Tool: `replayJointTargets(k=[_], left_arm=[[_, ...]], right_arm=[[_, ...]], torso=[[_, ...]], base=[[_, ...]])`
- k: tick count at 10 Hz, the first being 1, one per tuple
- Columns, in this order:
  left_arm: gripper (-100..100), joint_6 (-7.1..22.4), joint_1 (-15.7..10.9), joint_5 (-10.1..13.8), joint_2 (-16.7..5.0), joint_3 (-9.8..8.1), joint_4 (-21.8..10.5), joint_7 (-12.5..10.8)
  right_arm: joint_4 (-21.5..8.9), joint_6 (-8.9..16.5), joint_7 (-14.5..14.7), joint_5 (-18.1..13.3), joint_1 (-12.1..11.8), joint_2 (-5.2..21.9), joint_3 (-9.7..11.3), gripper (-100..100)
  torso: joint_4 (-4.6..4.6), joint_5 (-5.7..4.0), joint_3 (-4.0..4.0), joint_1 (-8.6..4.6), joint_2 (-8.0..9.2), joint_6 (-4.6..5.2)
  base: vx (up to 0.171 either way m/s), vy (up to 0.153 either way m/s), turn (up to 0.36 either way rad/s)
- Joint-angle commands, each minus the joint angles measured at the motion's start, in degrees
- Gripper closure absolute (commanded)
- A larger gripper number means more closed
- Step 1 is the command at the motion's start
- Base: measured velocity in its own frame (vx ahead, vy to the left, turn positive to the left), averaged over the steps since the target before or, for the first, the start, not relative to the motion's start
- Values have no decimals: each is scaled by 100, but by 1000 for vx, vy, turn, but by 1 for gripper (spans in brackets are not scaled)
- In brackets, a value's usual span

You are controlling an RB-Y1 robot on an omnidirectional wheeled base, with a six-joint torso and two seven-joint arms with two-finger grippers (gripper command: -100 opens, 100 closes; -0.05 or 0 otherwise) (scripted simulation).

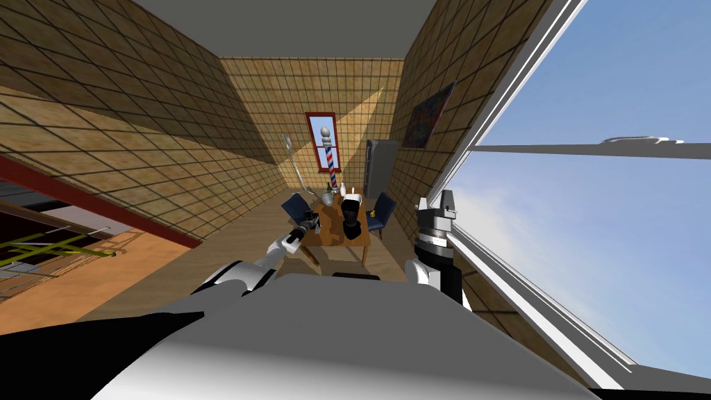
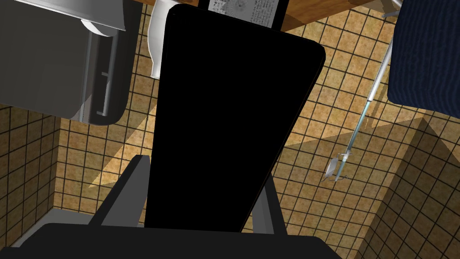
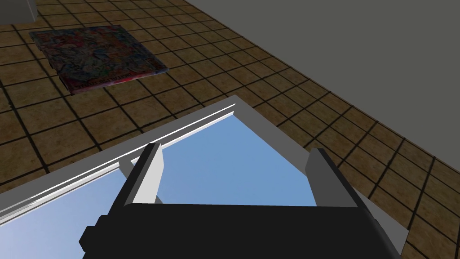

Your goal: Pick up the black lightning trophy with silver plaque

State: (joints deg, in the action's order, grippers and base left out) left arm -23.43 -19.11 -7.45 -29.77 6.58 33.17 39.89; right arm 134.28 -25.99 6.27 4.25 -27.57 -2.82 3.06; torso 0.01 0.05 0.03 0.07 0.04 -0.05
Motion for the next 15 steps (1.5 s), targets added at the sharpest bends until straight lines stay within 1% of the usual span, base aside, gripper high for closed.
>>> replayJointTargets(k=[1, 2, 3, 4, 5, 6, 7, 8, 9, 10, 11, 12, 13, 14, 15], left_arm=[[100, 0, 0, 0, 0, 0, 0, 0], [100, 0, 0, 1, -1, -1, 0, -1], [0, 1, -1, 1, -2, -2, 0, -2], [100, 261, 286, -172, 71, -2, 286, -130], [100, 261, 348, -172, 71, -2, 527, -130], [100, 431, 549, -401, 166, -15, 743, -235], [100, 431, 647, -401, 166, -15, 1011, -235], [100, 600, 867, -630, 261, -28, 1198, -340], [100, 600, 947, -630, 261, -28, 1495, -340], [100, 769, 1246, -859, 357, -41, 1767, -444], [100, 769, 1246, -859, 357, -41, 1963, -444], [100, 938, 1456, -1089, 452, -54, 2113, -549], [100, 938, 1546, -1089, 452, -54, 2237, -549], [100, 938, 1546, -1089, 452, -54, 2446, -549], [100, 1108, 1834, -1318, 547, -67, 2681, -653]], right_arm=[[0, 0, 0, 0, 0, 0, 0, 0], [0, 0, 0, 0, 0, 0, 0, 0], [0, 0, 0, 0, 0, 0, 0, 0], [0, 0, 0, 0, 0, 0, 0, 0], [0, 0, 0, 0, 0, 0, 0, 0], [0, 0, 0, 0, 0, 0, 0, 0], [0, 0, 0, 0, 0, 0, 0, 0], [0, 0, 0, 0, 0, 0, 0, 0], [0, 0, 0, 0, -1, 0, 0, 0], [0, 0, 0, 0, 0, 0, 0, 0], [0, 0, 0, 0, -1, 0, 0, 0], [0, 0, 0, 0, 0, 0, 0, 0], [0, 0, 0, 0, 0, 0, 0, 0], [0, 0, 0, 0, 0, 0, 0, 0], [0, 0, 0, 0, 0, 0, 0, 0]], torso=[[0, 0, 0, 0, 0, 0], [0, 0, 0, -1, 0, 1], [-1, 0, 0, -3, 1, 2], [-1, 0, 0, -3, 0, 2], [-20, 15, -4, -1, 11, -8], [-33, 28, -9, 4, 14, -11], [-51, 43, -22, 16, 6, -18], [-58, 52, -31, 23, -4, -15], [-74, 65, -41, 36, -10, -22], [-78, 72, -48, 40, -19, -16], [-92, 83, -58, 43, -25, -17], [-94, 88, -62, 45, -31, -11], [-114, 104, -75, 50, -39, -10], [-125, 112, -85, 53, -45, -11], [-122, 113, -82, 48, -43, -5]], base=[[0, 0, 0], [0, 0, 0], [0, 0, 0], [-8, 8, 46], [-17, 8, 33], [33, 33, 61], [32, 27, 54], [52, 46, 63], [51, 40, 51], [55, 41, 89], [43, 33, 35], [62, 48, 59], [53, 32, 28], [16, 7, 13], [41, 19, 67]])
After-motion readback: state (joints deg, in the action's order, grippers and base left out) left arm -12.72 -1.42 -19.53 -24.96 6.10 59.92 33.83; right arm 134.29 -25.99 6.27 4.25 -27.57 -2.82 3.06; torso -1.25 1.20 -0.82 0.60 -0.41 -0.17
